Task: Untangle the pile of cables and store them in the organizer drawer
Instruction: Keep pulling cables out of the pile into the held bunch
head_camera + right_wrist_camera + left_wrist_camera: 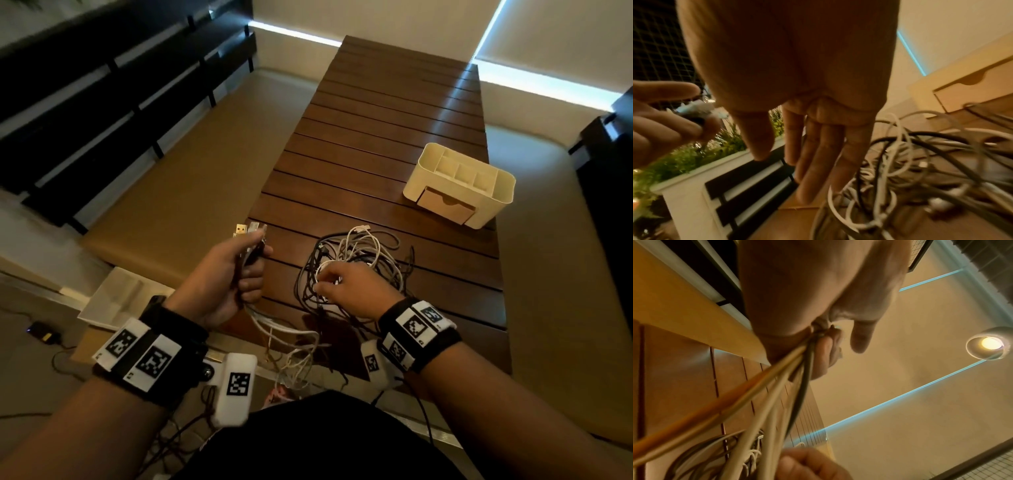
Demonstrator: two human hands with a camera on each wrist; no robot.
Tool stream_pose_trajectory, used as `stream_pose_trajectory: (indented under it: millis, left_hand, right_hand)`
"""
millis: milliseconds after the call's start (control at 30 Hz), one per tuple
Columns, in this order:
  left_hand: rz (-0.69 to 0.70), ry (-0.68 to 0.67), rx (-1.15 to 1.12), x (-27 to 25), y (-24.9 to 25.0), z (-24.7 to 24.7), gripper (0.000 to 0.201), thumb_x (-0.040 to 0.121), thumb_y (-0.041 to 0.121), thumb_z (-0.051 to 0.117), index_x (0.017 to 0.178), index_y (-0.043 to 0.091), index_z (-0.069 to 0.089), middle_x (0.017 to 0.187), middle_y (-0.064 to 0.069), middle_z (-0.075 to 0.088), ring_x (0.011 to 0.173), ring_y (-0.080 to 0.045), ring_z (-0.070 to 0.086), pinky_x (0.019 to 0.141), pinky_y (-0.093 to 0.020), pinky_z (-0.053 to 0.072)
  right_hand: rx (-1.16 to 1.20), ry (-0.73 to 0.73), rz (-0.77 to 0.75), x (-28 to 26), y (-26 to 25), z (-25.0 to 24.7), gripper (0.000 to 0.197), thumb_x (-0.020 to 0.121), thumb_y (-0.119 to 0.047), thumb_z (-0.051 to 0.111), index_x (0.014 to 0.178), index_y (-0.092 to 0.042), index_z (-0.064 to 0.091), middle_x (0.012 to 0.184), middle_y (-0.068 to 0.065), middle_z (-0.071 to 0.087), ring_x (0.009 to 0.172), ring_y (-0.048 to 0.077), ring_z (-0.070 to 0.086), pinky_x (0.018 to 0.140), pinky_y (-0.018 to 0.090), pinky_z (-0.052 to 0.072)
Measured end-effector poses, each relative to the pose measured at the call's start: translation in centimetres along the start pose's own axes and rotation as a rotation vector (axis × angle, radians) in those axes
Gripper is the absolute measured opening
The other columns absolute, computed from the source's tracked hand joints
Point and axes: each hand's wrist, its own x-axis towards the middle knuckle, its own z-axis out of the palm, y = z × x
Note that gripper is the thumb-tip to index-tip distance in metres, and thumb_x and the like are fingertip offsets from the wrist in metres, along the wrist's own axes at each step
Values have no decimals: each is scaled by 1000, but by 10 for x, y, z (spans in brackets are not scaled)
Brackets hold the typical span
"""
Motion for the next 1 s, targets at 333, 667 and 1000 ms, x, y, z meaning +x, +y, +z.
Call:
stream_pose_trajectory:
  millis: [333,667,1000]
  left_hand:
    - [87,-33,-106,6,12,-10,55,98,45,25,111,3,57,66,0,35,55,-13,32,52,-28,31]
    - [29,-36,-148,10,7,-18,46,100,37,30,104,1,60,60,2,29,46,-10,26,42,-23,27]
    - [11,-33,-115,15,1,-25,45,100,37,31,102,2,60,59,2,28,44,-11,25,41,-23,26]
  right_hand:
    - [256,-238,156,4,-1,15,17,102,-20,53,105,-13,68,100,6,74,86,17,71,79,34,59]
    - [-124,-53,71,12,31,41,29,90,-24,70,120,-21,68,116,-5,54,104,15,58,92,30,50]
    - [273,-717,259,-2,25,68,16,98,-11,57,108,-21,63,102,4,71,106,25,67,80,27,55]
